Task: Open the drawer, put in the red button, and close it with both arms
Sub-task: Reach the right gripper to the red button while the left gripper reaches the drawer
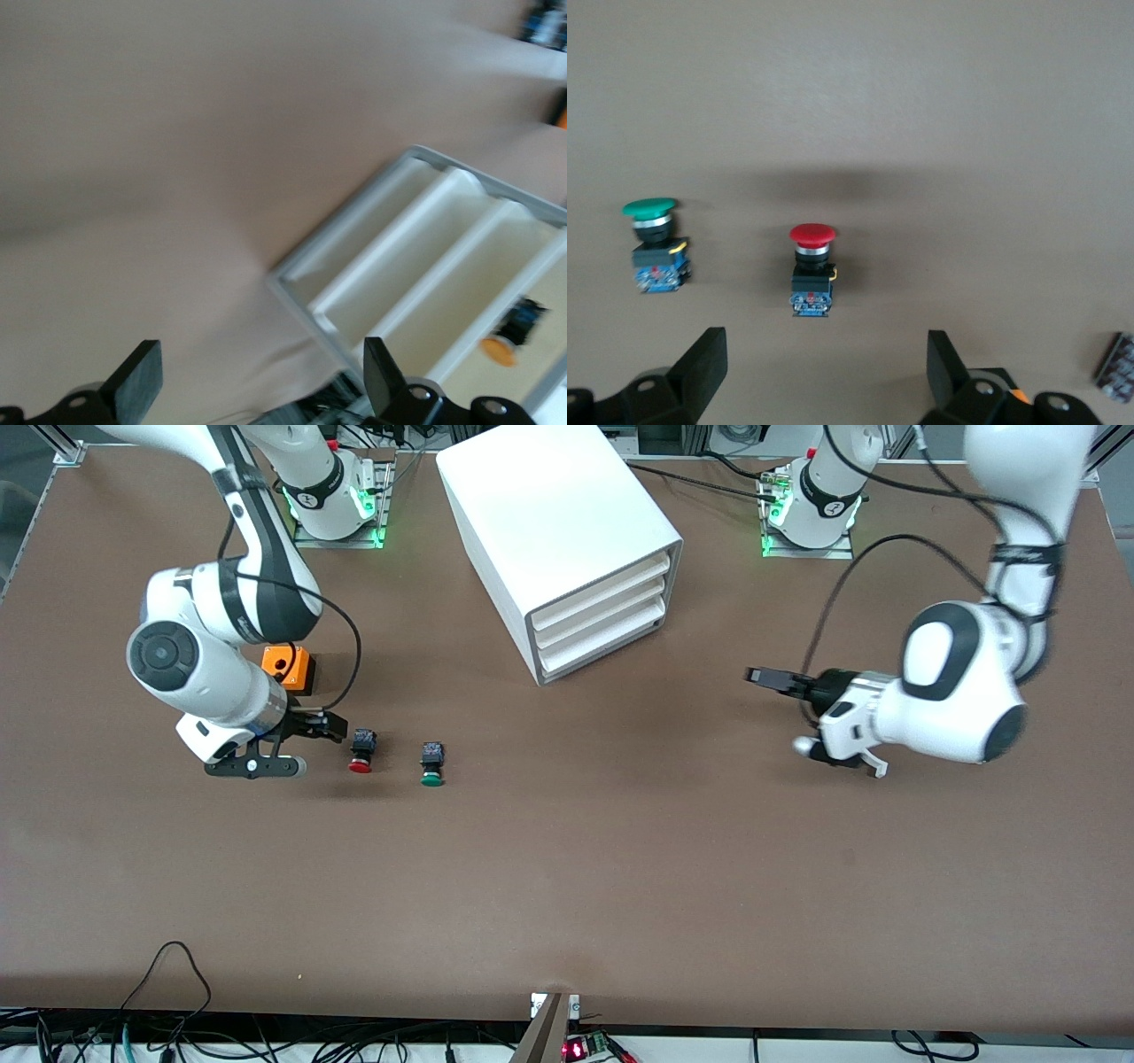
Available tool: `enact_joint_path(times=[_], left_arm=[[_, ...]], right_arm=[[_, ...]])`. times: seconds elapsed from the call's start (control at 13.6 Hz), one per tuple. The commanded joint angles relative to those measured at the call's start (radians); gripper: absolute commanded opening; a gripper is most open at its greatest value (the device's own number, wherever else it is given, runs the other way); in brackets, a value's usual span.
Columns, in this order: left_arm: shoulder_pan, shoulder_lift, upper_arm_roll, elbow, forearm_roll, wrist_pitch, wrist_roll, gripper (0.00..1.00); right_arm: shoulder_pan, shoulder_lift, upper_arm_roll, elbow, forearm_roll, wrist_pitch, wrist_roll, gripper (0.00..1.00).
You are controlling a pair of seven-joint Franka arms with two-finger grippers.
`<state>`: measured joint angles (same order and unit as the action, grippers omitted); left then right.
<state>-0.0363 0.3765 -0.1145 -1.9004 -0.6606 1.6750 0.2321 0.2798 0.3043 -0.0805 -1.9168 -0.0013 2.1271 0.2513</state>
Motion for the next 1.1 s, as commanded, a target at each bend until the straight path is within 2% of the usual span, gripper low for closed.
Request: enact_joint_path(times=[0.0, 0.22, 0.29, 0.44, 0.81, 0.96, 1.03], left_arm=[[0.003, -0.001, -0.103, -0.141, -0.163, 0.112, 0.105, 1.0], [0.001, 0.01, -0.238, -0.233, -0.276, 0.195, 0.131, 1.0], [-0.001, 0.01, -0.26, -0.253, -0.319, 0.198, 0.131, 1.0], [-0.025, 0.012, -0.267, -0.287, -0.399, 0.201, 0.138, 1.0], [-0.042, 0.025, -0.31, -0.319, -0.418, 0.256, 0.139, 0.99], [-0.042, 0.028, -0.332, -0.322, -0.43, 0.264, 0.139, 0.88], [-0.042, 0.028, -0.335, -0.324, -0.432, 0.264, 0.139, 0.75]], right_arm=[[0.002, 0.01, 0.013, -0.028, 0.018, 0.037, 0.074, 1.0], [0.002, 0.071, 0.027, -0.028, 0.018, 0.097, 0.075, 1.0], [0.002, 0.096, 0.044, -0.028, 0.018, 0.117, 0.077, 1.0], [0.002, 0.117, 0.05, -0.045, 0.018, 0.16, 0.075, 1.0], [0.002, 0.144, 0.056, -0.128, 0.012, 0.284, 0.059, 1.0], [0.002, 0.163, 0.056, -0.131, 0.012, 0.293, 0.059, 1.0], [0.002, 0.174, 0.056, -0.131, 0.012, 0.297, 0.059, 1.0]])
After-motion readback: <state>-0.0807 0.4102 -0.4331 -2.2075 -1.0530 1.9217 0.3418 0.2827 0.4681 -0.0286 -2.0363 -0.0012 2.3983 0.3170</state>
